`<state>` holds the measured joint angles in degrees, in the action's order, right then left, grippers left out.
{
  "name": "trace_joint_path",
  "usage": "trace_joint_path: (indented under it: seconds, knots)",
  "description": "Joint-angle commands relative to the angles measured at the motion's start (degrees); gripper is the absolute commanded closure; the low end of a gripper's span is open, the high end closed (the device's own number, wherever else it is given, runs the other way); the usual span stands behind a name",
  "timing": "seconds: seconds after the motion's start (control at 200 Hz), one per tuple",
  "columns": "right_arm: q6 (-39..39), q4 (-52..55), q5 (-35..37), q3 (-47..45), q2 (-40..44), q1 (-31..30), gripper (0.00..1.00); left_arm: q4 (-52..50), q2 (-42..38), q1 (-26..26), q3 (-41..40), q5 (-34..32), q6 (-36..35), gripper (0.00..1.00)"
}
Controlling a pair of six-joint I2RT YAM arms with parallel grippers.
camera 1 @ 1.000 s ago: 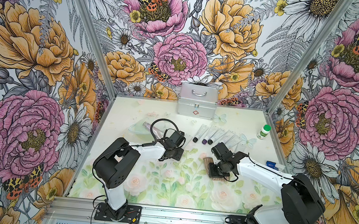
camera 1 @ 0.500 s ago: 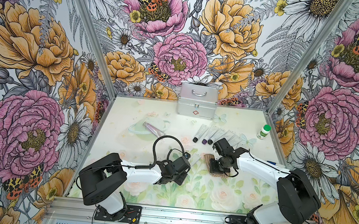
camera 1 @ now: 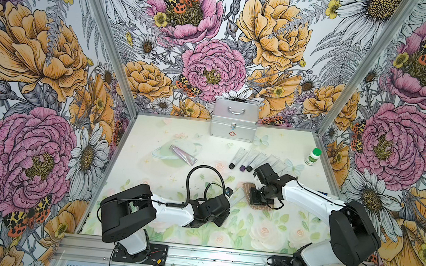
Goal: Wipe the surface of the toothpaste tube
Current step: Move the toothpaste to the center of the board.
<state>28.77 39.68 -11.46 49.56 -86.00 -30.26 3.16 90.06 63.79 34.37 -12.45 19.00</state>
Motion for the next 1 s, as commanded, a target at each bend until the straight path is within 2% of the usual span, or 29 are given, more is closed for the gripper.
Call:
trace_joint_path:
  seconds: [0.0,0.23,0.45,0.756,0.996]
  knots:
    - [-0.9,0.5,-0.6,-0.1,0.5,0.6,1.0,5.9,-2.0,-0.2,-5.6,0.1,0.2,0.33]
    - [-0.8,1.3,-0.5,0.8,0.2,0.6,1.0,10.0,-4.2,0.0,-9.8,2.4,0.6,0.34]
    - [-0.7,1.5,-0.7,1.6,-0.5,0.6,1.0,10.4,-4.4,0.0,-9.1,2.4,-0.7,0.42]
    - [-0.7,2.0,-0.7,2.2,-1.2,0.5,1.0,11.2,-0.3,0.0,-5.9,3.2,-2.9,0.44]
    - [-0.9,2.9,-0.5,3.3,-1.0,0.6,1.0,12.0,0.6,-0.4,-6.2,4.0,-2.9,0.62]
